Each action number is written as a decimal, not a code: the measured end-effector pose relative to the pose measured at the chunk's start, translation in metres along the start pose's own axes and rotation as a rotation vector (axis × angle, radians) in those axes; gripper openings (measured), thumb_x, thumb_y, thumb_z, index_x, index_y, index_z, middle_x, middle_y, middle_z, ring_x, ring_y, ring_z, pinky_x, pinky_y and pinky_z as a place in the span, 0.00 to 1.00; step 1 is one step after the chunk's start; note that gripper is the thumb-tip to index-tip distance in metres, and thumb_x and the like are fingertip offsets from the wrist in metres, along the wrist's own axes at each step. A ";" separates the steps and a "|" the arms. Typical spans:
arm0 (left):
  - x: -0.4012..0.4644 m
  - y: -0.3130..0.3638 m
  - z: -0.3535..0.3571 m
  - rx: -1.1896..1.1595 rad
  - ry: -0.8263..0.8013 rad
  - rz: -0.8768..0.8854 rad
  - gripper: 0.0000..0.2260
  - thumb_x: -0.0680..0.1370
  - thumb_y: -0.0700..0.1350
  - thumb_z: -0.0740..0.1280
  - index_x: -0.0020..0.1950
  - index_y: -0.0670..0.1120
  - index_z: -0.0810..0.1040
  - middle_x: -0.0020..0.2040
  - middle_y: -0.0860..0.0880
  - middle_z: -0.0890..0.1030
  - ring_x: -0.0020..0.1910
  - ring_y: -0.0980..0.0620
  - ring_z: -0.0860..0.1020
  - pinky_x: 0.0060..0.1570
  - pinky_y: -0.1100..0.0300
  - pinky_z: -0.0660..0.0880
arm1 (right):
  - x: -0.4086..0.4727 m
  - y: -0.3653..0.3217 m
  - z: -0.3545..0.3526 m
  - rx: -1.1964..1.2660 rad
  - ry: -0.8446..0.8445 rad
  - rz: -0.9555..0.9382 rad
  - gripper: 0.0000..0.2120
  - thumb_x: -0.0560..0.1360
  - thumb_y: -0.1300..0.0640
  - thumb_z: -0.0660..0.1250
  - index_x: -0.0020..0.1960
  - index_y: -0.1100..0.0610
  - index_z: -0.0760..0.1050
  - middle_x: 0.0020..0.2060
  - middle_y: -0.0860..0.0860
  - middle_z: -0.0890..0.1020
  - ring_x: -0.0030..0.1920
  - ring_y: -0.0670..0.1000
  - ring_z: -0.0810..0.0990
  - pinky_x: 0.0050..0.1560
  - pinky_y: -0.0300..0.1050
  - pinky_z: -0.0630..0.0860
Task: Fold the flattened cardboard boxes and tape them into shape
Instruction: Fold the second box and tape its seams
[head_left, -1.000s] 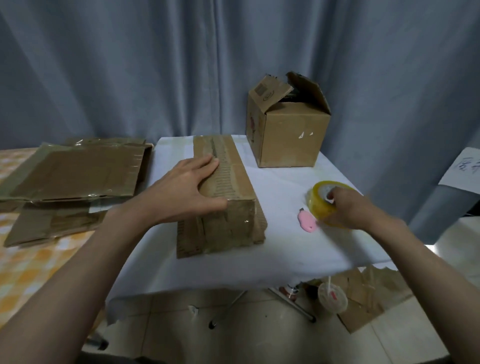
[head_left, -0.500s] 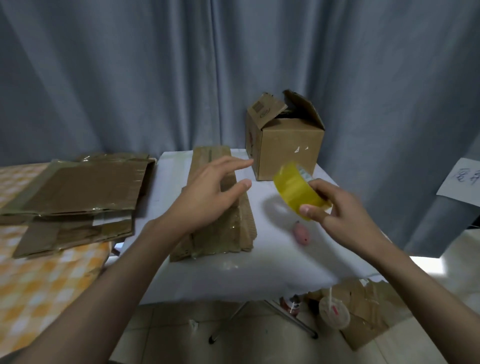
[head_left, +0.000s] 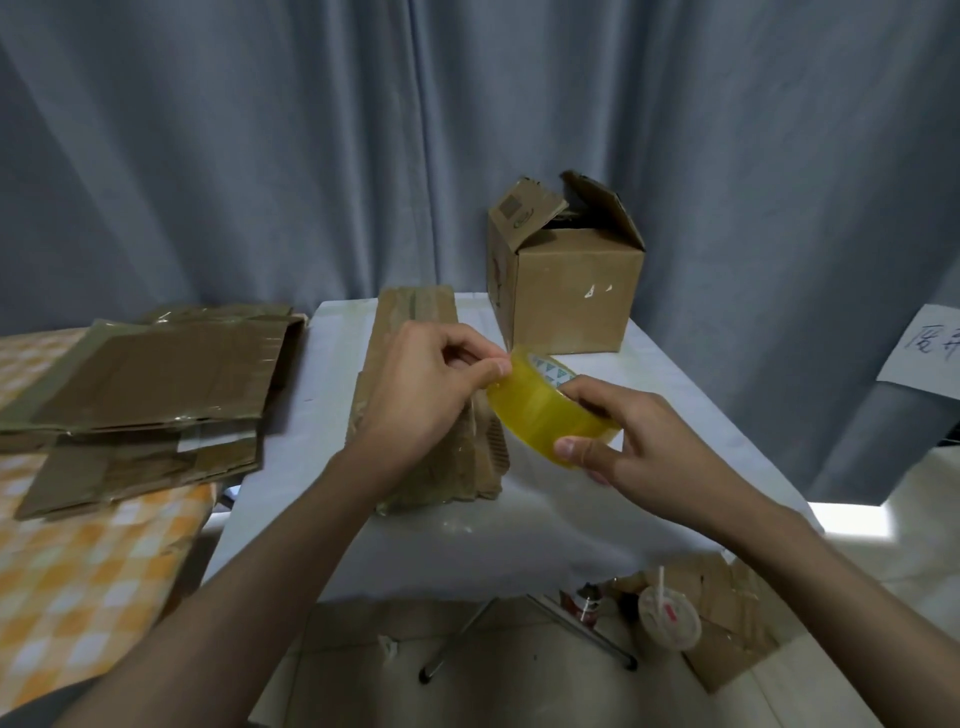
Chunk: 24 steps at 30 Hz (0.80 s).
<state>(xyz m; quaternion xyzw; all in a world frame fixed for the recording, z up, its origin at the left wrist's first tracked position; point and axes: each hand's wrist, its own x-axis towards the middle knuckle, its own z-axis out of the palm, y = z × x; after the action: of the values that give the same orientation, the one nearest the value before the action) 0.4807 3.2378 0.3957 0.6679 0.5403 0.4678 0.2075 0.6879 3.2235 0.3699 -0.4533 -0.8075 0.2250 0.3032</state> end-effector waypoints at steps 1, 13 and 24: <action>-0.001 0.000 0.002 0.014 -0.008 -0.018 0.02 0.75 0.42 0.74 0.47 0.46 0.86 0.40 0.53 0.84 0.38 0.61 0.80 0.38 0.72 0.75 | 0.000 -0.001 0.000 0.003 -0.006 -0.001 0.09 0.76 0.54 0.72 0.55 0.49 0.76 0.45 0.45 0.80 0.42 0.48 0.80 0.45 0.58 0.79; 0.003 0.015 -0.019 -0.376 -0.077 -0.329 0.03 0.79 0.39 0.68 0.47 0.40 0.80 0.35 0.47 0.81 0.33 0.56 0.78 0.40 0.64 0.78 | 0.008 -0.012 -0.019 0.448 0.044 0.204 0.28 0.74 0.33 0.66 0.53 0.58 0.83 0.50 0.64 0.83 0.49 0.59 0.84 0.54 0.57 0.80; 0.003 -0.012 -0.072 -0.568 0.057 -0.402 0.07 0.78 0.37 0.68 0.39 0.41 0.79 0.25 0.52 0.75 0.27 0.58 0.73 0.32 0.69 0.75 | 0.034 -0.008 -0.021 0.379 0.020 0.244 0.25 0.65 0.30 0.70 0.36 0.53 0.82 0.30 0.51 0.81 0.30 0.50 0.80 0.37 0.42 0.74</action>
<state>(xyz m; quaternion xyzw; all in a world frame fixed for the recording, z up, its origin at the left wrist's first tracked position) 0.4131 3.2280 0.4219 0.4504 0.5150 0.5677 0.4578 0.6836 3.2514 0.3993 -0.4849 -0.6868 0.4031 0.3616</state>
